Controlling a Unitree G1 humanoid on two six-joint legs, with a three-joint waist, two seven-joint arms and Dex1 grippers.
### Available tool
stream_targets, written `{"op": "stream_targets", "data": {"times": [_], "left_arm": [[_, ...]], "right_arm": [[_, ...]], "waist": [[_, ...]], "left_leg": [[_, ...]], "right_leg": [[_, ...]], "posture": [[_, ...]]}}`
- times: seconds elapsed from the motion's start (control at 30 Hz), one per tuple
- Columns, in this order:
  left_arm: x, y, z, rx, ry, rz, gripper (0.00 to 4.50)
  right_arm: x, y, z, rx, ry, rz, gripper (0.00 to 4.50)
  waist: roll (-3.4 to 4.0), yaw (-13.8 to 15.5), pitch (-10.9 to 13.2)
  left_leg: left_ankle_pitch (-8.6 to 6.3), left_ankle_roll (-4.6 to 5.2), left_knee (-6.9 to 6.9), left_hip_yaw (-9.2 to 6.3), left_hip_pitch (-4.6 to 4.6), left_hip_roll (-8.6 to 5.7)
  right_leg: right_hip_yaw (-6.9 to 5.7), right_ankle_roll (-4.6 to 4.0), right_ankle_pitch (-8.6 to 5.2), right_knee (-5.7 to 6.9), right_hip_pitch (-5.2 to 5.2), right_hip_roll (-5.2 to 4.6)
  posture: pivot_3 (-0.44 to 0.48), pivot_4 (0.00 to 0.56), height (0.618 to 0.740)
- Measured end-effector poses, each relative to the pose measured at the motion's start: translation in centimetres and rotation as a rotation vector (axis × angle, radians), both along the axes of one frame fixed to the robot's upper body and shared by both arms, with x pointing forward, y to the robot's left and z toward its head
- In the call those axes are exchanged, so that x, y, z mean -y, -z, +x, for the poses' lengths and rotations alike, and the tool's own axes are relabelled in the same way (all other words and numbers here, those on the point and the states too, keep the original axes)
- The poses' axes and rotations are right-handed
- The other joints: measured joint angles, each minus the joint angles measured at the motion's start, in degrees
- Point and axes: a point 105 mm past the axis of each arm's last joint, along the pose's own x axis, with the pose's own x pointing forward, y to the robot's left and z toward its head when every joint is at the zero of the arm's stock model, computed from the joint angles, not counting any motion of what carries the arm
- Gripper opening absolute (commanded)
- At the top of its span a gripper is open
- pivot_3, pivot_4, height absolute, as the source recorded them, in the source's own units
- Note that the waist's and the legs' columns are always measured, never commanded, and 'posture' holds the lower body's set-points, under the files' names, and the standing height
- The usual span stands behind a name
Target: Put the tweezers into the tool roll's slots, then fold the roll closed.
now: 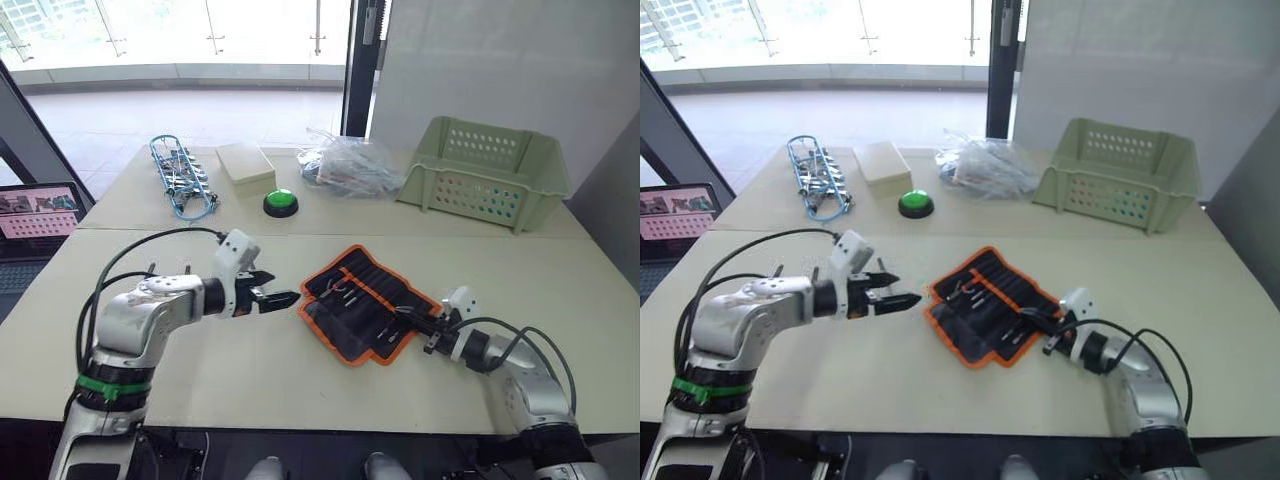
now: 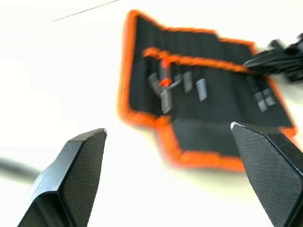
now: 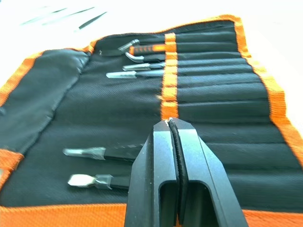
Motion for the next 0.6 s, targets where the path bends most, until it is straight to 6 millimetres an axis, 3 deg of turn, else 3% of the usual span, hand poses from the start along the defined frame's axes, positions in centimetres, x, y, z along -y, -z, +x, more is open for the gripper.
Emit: {"op": "stream_targets", "data": {"times": [0.17,0.33,0.5,0.6], "left_arm": [[-4.0,1.2,-1.8,0.069,-0.154,-0.013,4.47],[-9.0,1.1,-4.0,0.179,-0.366,-0.054,4.47],[-14.1,1.5,-7.8,0.252,-0.57,-0.141,4.47],[-16.7,2.8,-10.5,0.287,-0.697,-0.12,4.47]], "right_arm": [[0.0,0.1,0.3,-0.01,-0.012,-0.012,0.0],[0.0,0.1,0.4,-0.012,-0.037,-0.038,0.0],[-0.1,0.2,0.5,-0.017,-0.054,-0.04,0.0],[-0.2,0.2,0.6,-0.021,-0.069,-0.046,0.0]], "waist": [[0.01,-0.05,0.0],[0.0,0.06,0.0],[0.0,-0.09,0.0],[-0.02,-0.09,-0.01]], "left_leg": [[0.0,0.0,-0.03,0.01,0.0,0.04],[-0.01,-0.01,-0.02,0.02,0.01,0.07],[-0.04,0.01,-0.04,0.05,0.03,0.08],[-0.04,0.0,-0.04,0.07,0.08,0.09]], "right_leg": [[0.01,-0.02,0.0,-0.02,-0.02,0.0],[0.01,-0.03,0.01,-0.05,0.01,0.0],[0.01,-0.04,0.0,-0.09,0.03,0.0],[0.01,-0.05,0.0,-0.14,0.11,0.0]], "posture": [[0.0,0.15,0.74],[0.0,0.15,0.74],[0.0,0.15,0.74],[0.0,0.15,0.74]]}}
